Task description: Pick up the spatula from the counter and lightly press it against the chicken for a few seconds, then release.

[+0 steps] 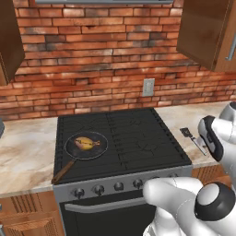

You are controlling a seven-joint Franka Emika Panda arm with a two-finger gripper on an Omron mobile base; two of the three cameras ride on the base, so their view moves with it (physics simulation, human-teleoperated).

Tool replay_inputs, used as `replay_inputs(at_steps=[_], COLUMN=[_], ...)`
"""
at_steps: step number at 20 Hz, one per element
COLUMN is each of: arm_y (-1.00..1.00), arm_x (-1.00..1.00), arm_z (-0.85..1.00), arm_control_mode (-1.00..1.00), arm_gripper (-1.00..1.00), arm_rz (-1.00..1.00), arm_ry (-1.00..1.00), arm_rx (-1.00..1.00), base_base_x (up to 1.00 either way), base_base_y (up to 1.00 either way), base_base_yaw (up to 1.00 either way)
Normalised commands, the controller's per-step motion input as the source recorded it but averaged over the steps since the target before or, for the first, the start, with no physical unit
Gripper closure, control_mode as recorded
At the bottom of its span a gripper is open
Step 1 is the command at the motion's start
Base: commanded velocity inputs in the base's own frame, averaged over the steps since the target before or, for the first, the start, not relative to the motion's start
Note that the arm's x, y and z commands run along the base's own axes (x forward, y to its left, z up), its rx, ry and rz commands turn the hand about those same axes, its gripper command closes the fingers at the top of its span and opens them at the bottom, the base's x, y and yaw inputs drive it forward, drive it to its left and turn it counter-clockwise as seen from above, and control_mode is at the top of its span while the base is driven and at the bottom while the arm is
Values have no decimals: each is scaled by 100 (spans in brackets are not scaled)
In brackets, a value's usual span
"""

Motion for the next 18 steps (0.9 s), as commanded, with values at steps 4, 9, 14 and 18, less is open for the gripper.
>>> replay_inputs(at_steps=[4, 9, 14, 18], arm_y=[-6, -14, -10, -5], arm_x=[28, 22, 22, 18], arm_z=[-10, -18, -22, -18], arm_control_mode=[-100, -100, -100, -100], arm_gripper=[-100, -100, -100, -100], arm_rz=[0, 0, 0, 0], arm_ry=[0, 0, 0, 0], arm_rx=[0, 0, 0, 0], base_base_x=[0, 0, 0, 0], base_base_y=[0, 0, 0, 0], base_base_yaw=[0, 0, 0, 0])
